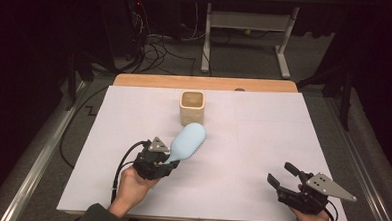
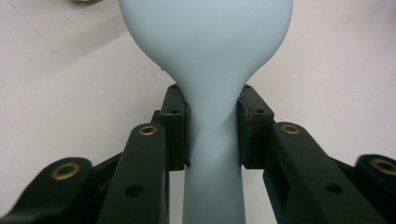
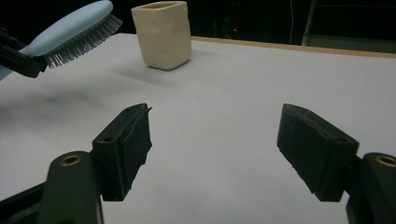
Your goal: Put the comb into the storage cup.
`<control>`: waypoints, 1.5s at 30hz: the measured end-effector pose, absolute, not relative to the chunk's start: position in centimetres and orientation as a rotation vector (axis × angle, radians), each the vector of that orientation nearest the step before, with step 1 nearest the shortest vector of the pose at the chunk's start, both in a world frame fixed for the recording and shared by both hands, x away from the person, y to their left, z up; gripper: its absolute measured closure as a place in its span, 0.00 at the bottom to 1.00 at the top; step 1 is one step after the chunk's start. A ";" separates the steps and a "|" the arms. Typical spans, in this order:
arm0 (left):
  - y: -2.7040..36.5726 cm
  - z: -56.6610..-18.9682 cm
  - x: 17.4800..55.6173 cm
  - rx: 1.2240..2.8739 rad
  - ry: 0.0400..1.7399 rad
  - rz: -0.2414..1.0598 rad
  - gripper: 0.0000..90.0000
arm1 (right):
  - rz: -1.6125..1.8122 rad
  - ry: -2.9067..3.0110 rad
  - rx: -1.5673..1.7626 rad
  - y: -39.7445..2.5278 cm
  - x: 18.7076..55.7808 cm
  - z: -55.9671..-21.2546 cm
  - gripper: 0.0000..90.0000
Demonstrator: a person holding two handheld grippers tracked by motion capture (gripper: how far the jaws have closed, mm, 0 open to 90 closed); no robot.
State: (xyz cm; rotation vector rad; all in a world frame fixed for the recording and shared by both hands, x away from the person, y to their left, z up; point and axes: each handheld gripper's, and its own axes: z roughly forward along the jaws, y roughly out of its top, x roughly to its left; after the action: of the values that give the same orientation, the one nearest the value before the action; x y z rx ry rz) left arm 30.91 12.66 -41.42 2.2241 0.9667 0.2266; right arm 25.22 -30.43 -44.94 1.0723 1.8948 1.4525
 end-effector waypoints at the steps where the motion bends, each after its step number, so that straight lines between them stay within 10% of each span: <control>1: 12.7 -41.4 30.9 2.224 0.962 0.225 0.77 | 1.458 1.898 1.073 -30.3 25.2 -44.9 0.29; 45: 10.5 -41.2 30.3 2.229 0.840 0.241 0.77 | 1.609 2.110 0.969 -21.2 28.6 -44.0 0.20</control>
State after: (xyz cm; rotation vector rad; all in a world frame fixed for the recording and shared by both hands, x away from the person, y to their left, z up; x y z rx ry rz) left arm 30.27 10.53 -41.24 2.2292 0.8405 0.2411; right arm 28.56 -21.18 -44.04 0.9685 2.1102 1.6086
